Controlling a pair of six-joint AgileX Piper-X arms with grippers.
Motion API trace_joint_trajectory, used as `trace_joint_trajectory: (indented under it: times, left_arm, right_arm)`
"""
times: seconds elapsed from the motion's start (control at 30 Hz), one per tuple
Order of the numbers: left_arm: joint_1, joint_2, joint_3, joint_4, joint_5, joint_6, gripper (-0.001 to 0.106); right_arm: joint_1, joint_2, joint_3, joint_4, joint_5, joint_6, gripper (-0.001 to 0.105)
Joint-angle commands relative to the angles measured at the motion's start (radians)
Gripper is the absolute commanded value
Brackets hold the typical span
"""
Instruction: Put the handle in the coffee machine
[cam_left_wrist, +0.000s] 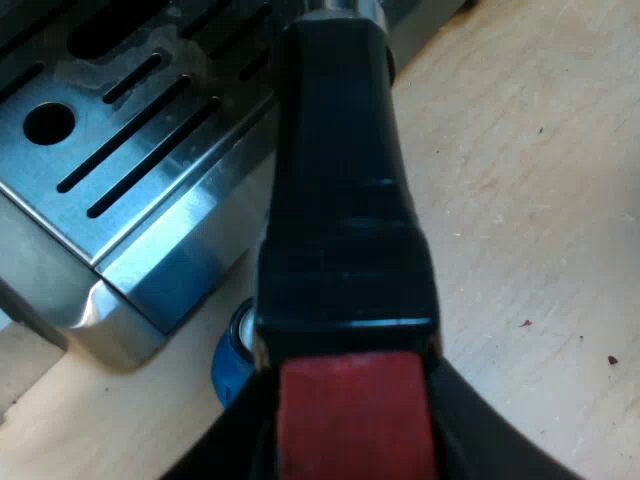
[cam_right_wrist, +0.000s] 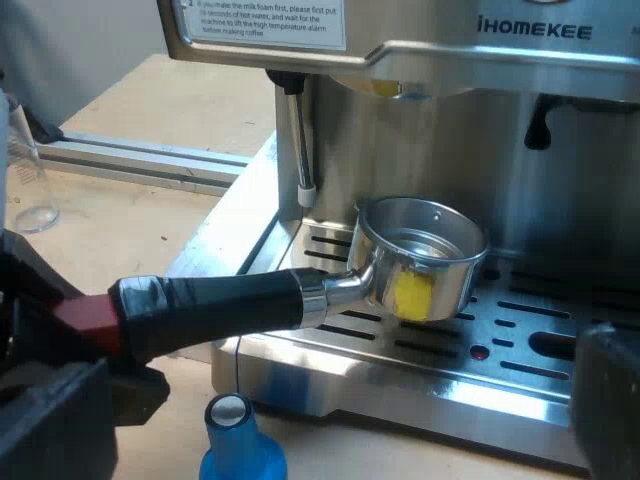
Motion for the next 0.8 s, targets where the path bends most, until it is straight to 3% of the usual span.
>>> trace_joint_trajectory:
  times: [0.03,0.8]
  left_arm:
    - [0.001,-0.008,-0.019,-0.044,0.015,0.004,0.0]
    - [0.001,-0.008,-0.019,-0.044,0.015,0.004,0.0]
  right_arm:
    - [0.001,-0.006,-0.003,-0.002,0.018,-0.009,0.093]
    - [0.001,-0.006,-0.003,-0.002,0.018,-0.016,0.093]
